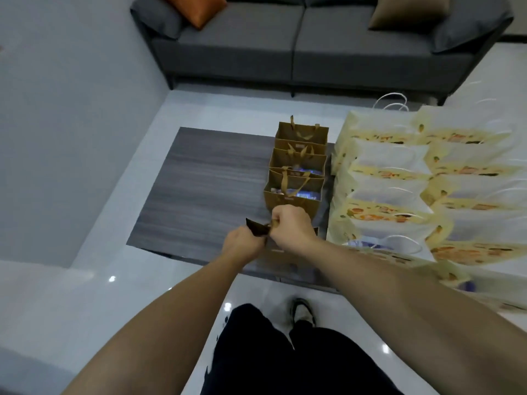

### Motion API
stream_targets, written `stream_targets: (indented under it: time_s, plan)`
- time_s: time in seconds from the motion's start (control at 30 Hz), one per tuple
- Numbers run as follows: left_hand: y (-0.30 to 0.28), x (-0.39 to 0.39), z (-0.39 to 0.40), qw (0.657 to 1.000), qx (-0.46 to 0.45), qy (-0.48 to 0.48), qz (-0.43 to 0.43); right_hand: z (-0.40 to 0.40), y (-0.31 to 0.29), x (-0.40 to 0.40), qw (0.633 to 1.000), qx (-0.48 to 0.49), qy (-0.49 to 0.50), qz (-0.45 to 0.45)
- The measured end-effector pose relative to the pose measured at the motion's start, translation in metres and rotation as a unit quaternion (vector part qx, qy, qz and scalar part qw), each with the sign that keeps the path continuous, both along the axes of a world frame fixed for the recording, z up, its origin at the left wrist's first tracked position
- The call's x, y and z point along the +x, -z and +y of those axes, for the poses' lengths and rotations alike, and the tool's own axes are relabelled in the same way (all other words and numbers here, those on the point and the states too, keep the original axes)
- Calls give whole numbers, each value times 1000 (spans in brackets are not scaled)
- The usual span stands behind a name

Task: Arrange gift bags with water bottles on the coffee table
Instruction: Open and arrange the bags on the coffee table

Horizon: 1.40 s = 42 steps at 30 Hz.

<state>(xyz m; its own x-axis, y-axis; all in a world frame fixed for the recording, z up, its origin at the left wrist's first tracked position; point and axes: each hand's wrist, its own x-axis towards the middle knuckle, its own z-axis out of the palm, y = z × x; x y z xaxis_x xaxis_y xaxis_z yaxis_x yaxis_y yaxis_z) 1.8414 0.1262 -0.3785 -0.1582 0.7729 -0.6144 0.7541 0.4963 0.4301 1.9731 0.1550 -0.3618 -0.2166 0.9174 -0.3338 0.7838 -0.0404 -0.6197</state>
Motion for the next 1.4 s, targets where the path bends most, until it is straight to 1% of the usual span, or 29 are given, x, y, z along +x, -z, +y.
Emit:
stream_targets:
  time_s: [0.07,0.2,0.43,0.63,0.77,0.83,0.97,1.03,1.1,1.17,1.3,1.4]
  plan:
    - [18,1,18,1000,-17,-4,-6,14,13,0,1000,-11,9,-3]
    - [55,-3,53,998,-44,-18,-39,46,45,-2,997,-61,42,-29]
    - [113,-16,100,993,-100,49,-40,83,81,-6,991,-106,63,-58]
    - [135,-26,125,989,-123,73,-42,100,88,-19,986,-118,108,-51]
    - [129,-32,142,984,-138,102,-39,104,81,-19,985,-127,95,-73]
    - [116,-32,157,985,-127,116,-25,109,76,-17,985,-115,89,-94]
    - [74,-17,196,987,-61,146,-22,123,52,-7,984,-68,105,-128]
    - [46,-2,216,982,-12,187,-29,130,33,5,980,-44,135,-137]
    - [14,21,233,966,42,252,-20,134,11,22,973,-18,179,-142]
    - [-20,53,244,943,97,317,-22,131,-13,47,963,10,223,-151]
    - [-77,140,245,881,181,434,-52,106,-63,109,929,47,319,-181]
    - [-113,206,215,818,224,524,-75,58,-97,158,894,56,395,-203]
